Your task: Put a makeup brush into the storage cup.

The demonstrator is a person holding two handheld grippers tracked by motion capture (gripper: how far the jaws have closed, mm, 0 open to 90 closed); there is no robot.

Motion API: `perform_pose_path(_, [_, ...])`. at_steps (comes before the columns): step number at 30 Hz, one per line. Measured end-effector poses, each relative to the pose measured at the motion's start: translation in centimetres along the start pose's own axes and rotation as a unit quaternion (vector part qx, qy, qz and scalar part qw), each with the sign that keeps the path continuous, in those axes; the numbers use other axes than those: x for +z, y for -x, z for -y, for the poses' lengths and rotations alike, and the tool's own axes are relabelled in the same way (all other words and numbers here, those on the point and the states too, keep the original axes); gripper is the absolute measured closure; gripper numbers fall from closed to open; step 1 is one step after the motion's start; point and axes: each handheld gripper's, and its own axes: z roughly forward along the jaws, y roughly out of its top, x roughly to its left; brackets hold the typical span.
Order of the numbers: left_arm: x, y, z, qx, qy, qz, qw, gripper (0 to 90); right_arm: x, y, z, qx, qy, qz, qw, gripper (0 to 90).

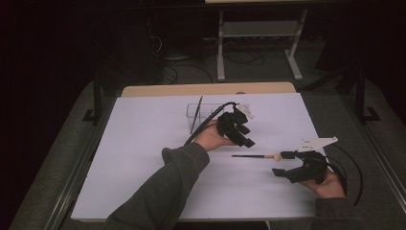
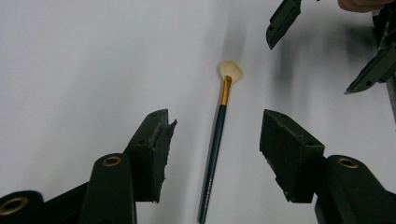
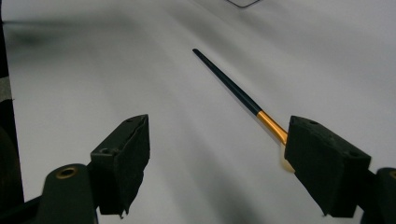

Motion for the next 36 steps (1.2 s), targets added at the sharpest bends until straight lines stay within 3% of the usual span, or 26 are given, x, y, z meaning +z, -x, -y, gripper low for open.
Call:
perform_pose_path(17, [4.1, 0.0, -0.5, 0.011, -0.044, 0.017, 0.9988, 51.0, 0.0, 0.2, 0.1, 0.002, 0.0, -0.003, 1.0, 21.4])
perform_pose_path(36, [6.4, 0.2, -0.4, 0.026, -0.076, 0.021, 0.9965, 61.2, 0.0, 0.2, 0.1, -0.001, -0.003, -0.004, 1.0, 21.3])
